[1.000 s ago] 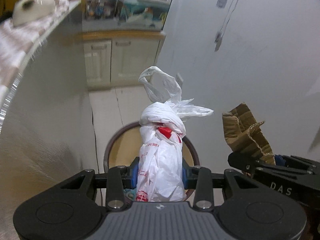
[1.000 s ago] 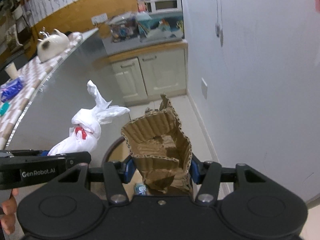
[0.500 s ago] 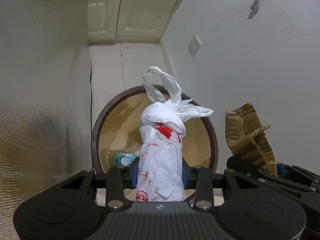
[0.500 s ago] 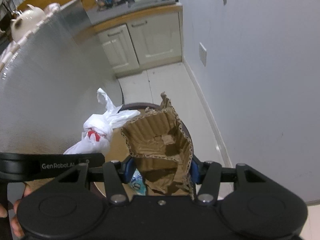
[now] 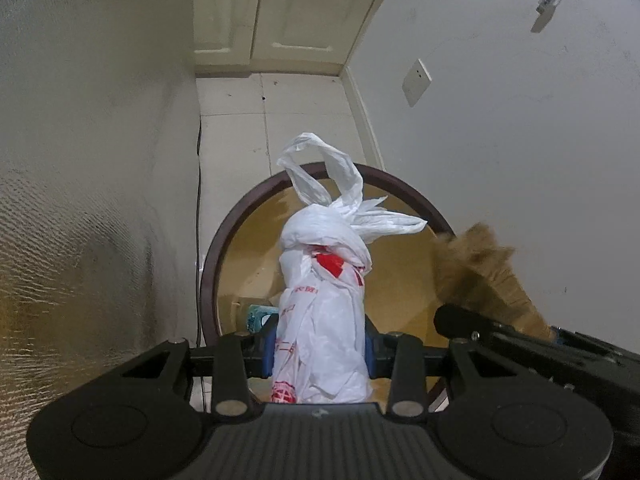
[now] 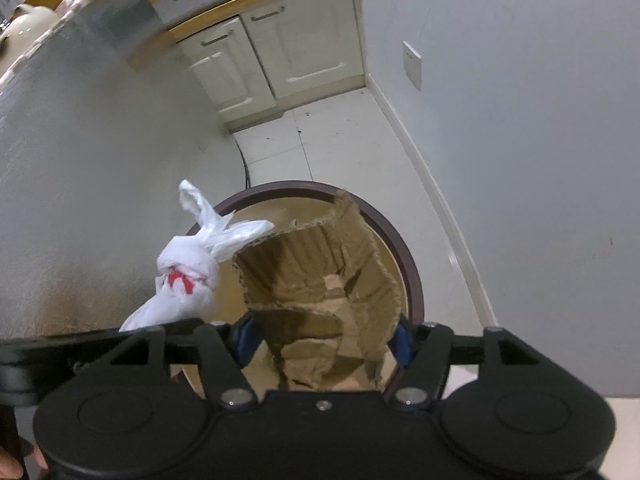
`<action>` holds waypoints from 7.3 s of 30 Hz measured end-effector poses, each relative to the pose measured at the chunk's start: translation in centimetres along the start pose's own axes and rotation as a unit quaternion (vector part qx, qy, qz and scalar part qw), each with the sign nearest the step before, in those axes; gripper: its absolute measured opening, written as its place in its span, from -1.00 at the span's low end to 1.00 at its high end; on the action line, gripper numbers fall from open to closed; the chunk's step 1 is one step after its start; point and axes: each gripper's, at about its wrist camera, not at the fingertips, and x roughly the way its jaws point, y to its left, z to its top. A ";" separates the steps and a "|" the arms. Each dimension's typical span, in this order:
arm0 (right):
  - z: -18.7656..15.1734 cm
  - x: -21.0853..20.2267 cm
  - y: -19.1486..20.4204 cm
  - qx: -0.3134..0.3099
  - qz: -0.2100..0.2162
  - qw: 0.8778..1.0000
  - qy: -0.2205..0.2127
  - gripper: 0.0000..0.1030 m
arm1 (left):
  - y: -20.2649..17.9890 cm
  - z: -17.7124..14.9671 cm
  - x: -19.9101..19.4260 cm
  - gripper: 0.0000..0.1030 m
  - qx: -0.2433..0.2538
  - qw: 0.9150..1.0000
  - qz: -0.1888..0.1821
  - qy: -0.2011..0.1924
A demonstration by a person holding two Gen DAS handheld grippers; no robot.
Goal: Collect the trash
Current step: 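Open both tools to drop the bag and cardboard into the wastebasket, then raise both tools from the wastebasket back toward the table, then grasp red snack box with left tool while right tool grasps gold foil wrapper, then carry the red box and gold wrapper over the wastebasket with both tools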
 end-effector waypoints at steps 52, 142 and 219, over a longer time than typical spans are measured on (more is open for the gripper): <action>-5.0 -5.3 -1.7 -0.060 -0.029 0.997 -0.042 1.00 | 0.0 -5.9 -3.9 1.00 0.027 0.996 0.079 -0.019; -12.6 -23.2 27.2 -0.230 0.171 0.931 -0.227 0.79 | 29.5 -13.9 -32.9 1.00 0.037 0.948 0.115 -0.296; -14.4 -21.2 27.1 -0.262 0.165 0.928 -0.208 -0.52 | 19.8 -19.5 -33.2 0.04 -0.012 0.933 0.144 -0.329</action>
